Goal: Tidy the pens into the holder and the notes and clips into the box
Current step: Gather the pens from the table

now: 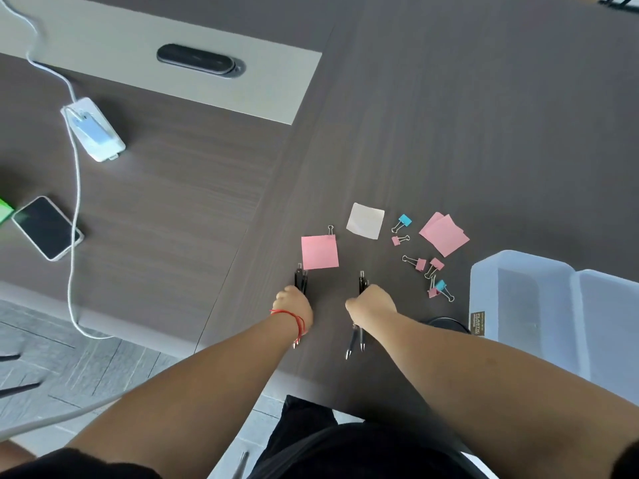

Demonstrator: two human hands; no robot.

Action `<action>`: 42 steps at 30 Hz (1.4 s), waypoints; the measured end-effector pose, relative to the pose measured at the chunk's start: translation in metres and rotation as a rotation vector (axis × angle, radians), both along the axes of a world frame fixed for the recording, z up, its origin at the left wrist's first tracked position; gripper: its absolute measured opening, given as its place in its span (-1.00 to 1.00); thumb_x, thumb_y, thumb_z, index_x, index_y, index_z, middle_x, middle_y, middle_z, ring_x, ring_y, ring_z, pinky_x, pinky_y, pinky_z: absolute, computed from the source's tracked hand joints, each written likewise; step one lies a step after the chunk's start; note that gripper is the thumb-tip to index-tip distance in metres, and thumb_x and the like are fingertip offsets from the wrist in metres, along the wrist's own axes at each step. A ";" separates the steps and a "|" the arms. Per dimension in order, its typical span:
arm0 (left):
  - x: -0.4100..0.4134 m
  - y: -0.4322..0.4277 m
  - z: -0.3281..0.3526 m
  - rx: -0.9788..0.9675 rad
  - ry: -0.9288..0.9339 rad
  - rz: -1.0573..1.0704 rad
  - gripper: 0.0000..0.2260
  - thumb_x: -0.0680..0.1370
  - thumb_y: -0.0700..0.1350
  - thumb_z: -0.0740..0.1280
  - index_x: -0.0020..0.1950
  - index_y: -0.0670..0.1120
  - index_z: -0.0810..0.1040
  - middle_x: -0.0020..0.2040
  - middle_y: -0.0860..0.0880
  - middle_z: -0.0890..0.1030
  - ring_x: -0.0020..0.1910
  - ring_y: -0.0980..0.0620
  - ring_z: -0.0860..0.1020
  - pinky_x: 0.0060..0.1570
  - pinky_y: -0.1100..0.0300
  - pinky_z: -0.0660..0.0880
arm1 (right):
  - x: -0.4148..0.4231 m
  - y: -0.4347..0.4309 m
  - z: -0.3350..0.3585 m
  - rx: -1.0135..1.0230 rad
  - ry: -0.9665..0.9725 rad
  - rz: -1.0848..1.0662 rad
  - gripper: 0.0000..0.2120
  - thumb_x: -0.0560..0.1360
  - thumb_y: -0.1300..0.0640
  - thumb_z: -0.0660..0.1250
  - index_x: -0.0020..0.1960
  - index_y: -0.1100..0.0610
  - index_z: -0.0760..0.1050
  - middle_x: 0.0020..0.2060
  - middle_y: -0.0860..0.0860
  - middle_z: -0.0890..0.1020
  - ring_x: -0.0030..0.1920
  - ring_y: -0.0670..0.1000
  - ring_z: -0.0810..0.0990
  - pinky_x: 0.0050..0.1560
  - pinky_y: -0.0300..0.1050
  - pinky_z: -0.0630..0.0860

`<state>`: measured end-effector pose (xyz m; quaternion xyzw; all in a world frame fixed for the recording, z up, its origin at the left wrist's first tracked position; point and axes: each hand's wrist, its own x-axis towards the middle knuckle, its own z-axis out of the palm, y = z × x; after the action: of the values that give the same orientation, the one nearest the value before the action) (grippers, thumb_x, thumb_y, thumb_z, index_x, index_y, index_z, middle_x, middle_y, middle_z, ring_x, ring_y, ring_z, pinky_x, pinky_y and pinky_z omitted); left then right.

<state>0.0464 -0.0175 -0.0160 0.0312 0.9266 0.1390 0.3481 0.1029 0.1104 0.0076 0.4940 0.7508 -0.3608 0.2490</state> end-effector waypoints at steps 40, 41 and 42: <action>0.124 0.103 0.047 0.630 -0.041 -0.305 -0.47 0.34 0.03 0.51 0.28 0.10 0.45 0.33 0.14 0.25 0.45 0.05 0.26 0.46 0.00 0.29 | 0.204 0.103 0.051 0.079 0.392 -0.113 -0.52 0.43 -0.24 0.33 0.23 -0.04 0.32 -0.07 -0.08 0.49 -0.12 -0.04 0.54 -0.11 -0.13 0.49; 0.120 0.100 0.050 0.648 -0.048 -0.306 -0.38 0.31 0.10 0.52 0.32 0.16 0.38 0.35 0.18 0.22 0.45 0.06 0.24 0.47 -0.02 0.28 | 0.206 0.107 0.057 0.120 0.350 -0.069 -0.47 0.44 -0.28 0.29 0.28 -0.02 0.28 0.01 -0.05 0.49 -0.04 0.01 0.55 -0.05 -0.08 0.50; 0.114 0.097 0.053 0.670 -0.050 -0.301 -0.29 0.28 0.16 0.52 0.37 0.19 0.30 0.39 0.19 0.21 0.45 0.08 0.23 0.47 -0.01 0.27 | 0.206 0.111 0.064 0.171 0.312 -0.020 -0.42 0.45 -0.31 0.25 0.32 -0.02 0.25 0.10 0.00 0.49 0.05 0.07 0.56 0.03 -0.02 0.51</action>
<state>0.1600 0.0793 0.0369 0.2761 0.8058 0.3828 0.3577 0.3090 0.2215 0.0712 0.4590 0.8033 -0.3702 0.0831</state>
